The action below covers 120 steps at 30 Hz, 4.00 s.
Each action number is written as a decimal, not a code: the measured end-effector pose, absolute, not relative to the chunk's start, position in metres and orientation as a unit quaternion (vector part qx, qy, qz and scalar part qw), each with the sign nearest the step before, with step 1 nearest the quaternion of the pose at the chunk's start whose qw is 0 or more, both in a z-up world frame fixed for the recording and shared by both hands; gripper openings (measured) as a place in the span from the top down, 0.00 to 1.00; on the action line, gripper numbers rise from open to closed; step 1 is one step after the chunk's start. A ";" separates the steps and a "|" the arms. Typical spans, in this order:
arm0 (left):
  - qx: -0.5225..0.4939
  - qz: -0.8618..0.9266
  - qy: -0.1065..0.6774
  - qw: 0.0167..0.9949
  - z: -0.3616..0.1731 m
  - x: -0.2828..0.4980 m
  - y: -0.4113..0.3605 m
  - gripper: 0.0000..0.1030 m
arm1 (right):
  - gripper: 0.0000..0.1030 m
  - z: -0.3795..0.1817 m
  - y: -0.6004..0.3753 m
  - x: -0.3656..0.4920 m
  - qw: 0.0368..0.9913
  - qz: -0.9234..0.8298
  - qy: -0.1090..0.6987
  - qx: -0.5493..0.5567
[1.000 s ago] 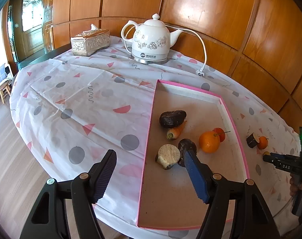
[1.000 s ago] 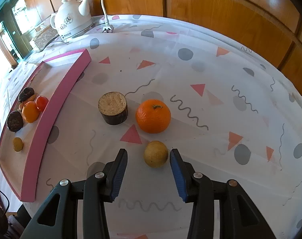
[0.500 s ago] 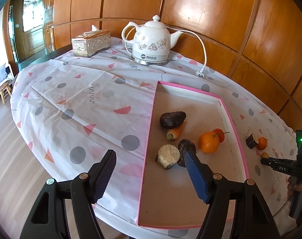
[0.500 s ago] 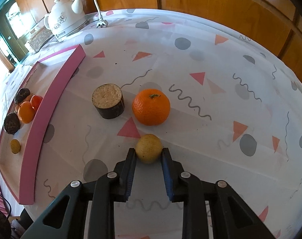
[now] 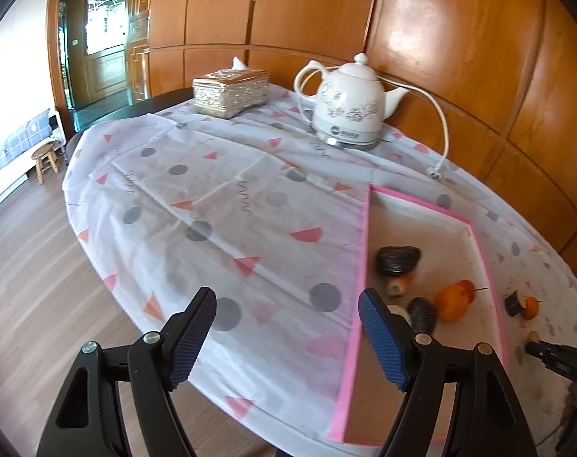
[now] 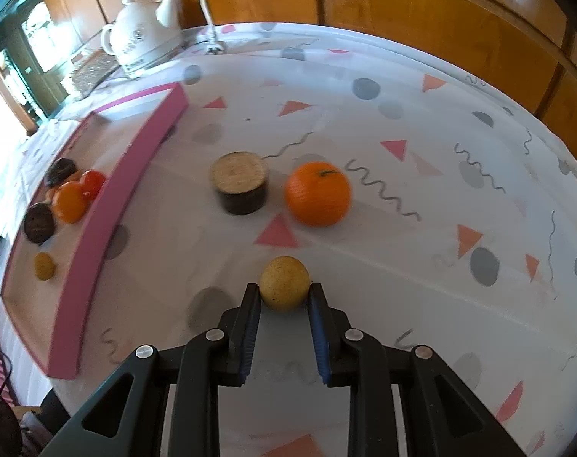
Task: Organize fruits
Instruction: 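Close the right tool on the small yellow fruit and lift it, then carry the yellow fruit into the pink tray and open the right tool, then withdraw the right tool while moving the left tool to the dark round slice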
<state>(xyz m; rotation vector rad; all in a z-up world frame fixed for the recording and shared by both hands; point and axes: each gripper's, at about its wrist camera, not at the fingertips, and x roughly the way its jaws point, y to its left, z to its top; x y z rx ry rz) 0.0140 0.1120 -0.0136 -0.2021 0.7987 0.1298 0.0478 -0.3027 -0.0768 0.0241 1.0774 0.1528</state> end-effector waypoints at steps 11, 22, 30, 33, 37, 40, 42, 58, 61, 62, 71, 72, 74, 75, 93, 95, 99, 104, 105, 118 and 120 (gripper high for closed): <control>-0.090 0.052 0.396 0.912 -0.021 0.010 0.101 0.23 | 0.76 -0.051 -0.249 0.027 0.865 0.151 0.479 0.010; -0.101 0.052 0.401 0.909 -0.025 0.010 0.103 0.22 | 0.76 -0.031 -0.189 0.022 0.865 0.218 0.453 0.000; -0.104 0.052 0.402 0.908 -0.026 0.009 0.105 0.22 | 0.75 -0.032 -0.157 0.031 0.861 0.228 0.453 -0.028; -0.104 0.051 0.403 0.908 -0.027 0.010 0.105 0.22 | 0.75 -0.035 -0.150 0.036 0.860 0.227 0.456 -0.036; -0.106 0.053 0.403 0.907 -0.028 0.010 0.105 0.22 | 0.75 -0.038 -0.145 0.039 0.859 0.225 0.459 -0.040; -0.109 0.054 0.402 0.907 -0.027 0.010 0.105 0.22 | 0.75 -0.038 -0.143 0.039 0.858 0.226 0.459 -0.041; -0.110 0.055 0.402 0.907 -0.028 0.010 0.106 0.22 | 0.75 -0.039 -0.141 0.040 0.858 0.227 0.460 -0.042; -0.094 0.047 0.393 0.913 -0.023 0.008 0.099 0.22 | 0.68 -0.042 -0.135 0.040 0.859 0.214 0.459 -0.070; -0.082 0.037 0.390 0.917 -0.019 0.008 0.091 0.22 | 0.68 -0.036 -0.144 0.037 0.864 0.209 0.453 -0.072; -0.078 0.035 0.389 0.917 -0.018 0.008 0.089 0.22 | 0.68 -0.035 -0.147 0.036 0.864 0.207 0.453 -0.071; -0.038 -0.006 0.379 0.924 -0.009 0.009 0.059 0.22 | 0.68 -0.027 -0.182 0.031 0.874 0.175 0.450 -0.060; -0.033 -0.015 0.378 0.925 -0.007 0.010 0.054 0.22 | 0.68 -0.027 -0.185 0.030 0.875 0.171 0.449 -0.060; -0.024 -0.024 0.376 0.926 -0.006 0.011 0.047 0.22 | 0.68 -0.025 -0.194 0.028 0.877 0.163 0.449 -0.060; -0.020 -0.027 0.375 0.926 -0.005 0.011 0.044 0.22 | 0.68 -0.023 -0.198 0.028 0.878 0.158 0.448 -0.059; 0.023 -0.102 0.365 0.925 0.010 0.028 -0.024 0.22 | 0.68 -0.018 -0.270 0.024 0.887 0.075 0.454 -0.044; 0.030 -0.110 0.365 0.924 0.010 0.029 -0.033 0.22 | 0.68 -0.018 -0.278 0.023 0.886 0.067 0.456 -0.046; 0.041 -0.123 0.369 0.920 0.008 0.032 -0.048 0.22 | 0.68 -0.018 -0.295 0.019 0.886 0.049 0.458 -0.051; 0.055 -0.140 0.373 0.916 0.006 0.034 -0.067 0.22 | 0.68 -0.017 -0.321 0.016 0.886 0.023 0.461 -0.046; 0.057 -0.143 0.373 0.915 0.006 0.034 -0.070 0.22 | 0.68 -0.016 -0.325 0.015 0.886 0.018 0.461 -0.046; 0.087 -0.174 0.372 0.907 0.005 0.032 -0.110 0.22 | 0.68 -0.011 -0.393 0.002 0.884 -0.056 0.464 -0.028; 0.090 -0.178 0.373 0.906 0.004 0.031 -0.115 0.22 | 0.68 -0.011 -0.407 -0.001 0.883 -0.071 0.464 -0.019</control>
